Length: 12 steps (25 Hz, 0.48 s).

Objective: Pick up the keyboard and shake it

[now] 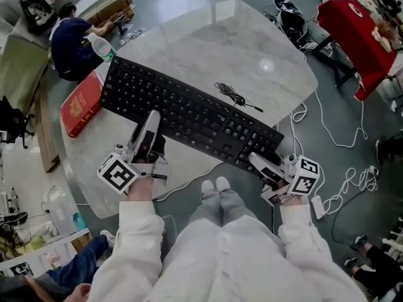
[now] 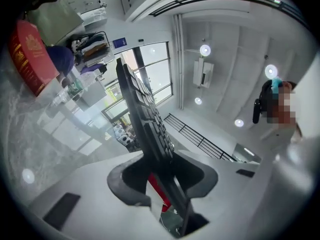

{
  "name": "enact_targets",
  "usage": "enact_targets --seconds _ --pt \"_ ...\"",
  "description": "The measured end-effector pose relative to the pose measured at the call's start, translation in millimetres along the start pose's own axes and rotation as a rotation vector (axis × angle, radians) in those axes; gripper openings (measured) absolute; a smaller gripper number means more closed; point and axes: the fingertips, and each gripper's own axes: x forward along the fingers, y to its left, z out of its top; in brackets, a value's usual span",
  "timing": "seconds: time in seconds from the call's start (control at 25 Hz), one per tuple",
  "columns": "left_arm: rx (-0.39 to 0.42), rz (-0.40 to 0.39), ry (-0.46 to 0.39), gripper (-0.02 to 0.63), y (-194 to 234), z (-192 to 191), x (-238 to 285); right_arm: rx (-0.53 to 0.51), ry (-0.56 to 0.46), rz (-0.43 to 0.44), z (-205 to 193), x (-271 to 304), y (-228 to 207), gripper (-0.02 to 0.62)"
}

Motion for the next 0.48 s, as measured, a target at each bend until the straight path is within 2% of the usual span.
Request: enact_targets --seconds 0.28,0.48 --pt "0.067 -0.074 -0.103 0.138 -44 40 -11 -0.123 0.017 0.061 29 15 35 0.097" --pt "0.068 -0.131 -0.170 0.138 -68 53 -23 -0.198 0.017 0.103 40 19 56 0.097"
